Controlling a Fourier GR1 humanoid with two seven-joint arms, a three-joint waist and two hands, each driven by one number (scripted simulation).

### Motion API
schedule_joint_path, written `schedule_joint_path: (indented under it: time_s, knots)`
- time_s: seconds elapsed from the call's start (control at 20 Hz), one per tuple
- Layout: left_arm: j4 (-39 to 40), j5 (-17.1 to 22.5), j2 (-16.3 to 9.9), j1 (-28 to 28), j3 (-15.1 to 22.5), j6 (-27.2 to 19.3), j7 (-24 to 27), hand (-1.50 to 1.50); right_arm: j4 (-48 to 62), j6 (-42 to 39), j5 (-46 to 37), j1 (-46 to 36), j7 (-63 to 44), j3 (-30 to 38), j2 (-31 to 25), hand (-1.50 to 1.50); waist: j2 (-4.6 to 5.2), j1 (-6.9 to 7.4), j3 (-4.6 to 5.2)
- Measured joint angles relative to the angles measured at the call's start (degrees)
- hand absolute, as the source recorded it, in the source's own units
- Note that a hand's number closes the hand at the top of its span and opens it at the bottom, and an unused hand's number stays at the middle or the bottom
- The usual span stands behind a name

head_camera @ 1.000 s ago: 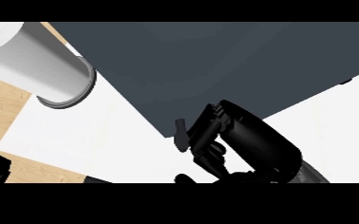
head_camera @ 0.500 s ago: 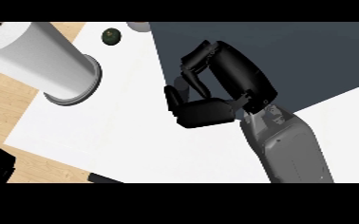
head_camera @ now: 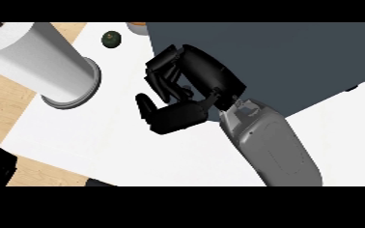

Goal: Pick up the wine, place it into the cabinet and close the cabinet

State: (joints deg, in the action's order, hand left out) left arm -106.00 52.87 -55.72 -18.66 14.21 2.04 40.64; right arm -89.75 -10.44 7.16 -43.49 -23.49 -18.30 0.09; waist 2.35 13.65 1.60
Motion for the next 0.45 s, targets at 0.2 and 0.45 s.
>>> schedule_joint_path:
  time_s: [0.2,0.45]
  knots:
    - [0.5,0.1,0.5,-0.2,0.0,-0.4,0.1,1.5,3.8,-1.2,2.5,-4.1,2.9,-4.7,0.0,1.5,-0.15,-0.42,1.13]
    - [0.9,0.1,0.9,-0.6,-0.1,-0.8,0.2,1.5,6.4,-0.1,4.4,-6.6,5.3,-8.1,0.0,1.5,-0.51,-1.95,1.33]
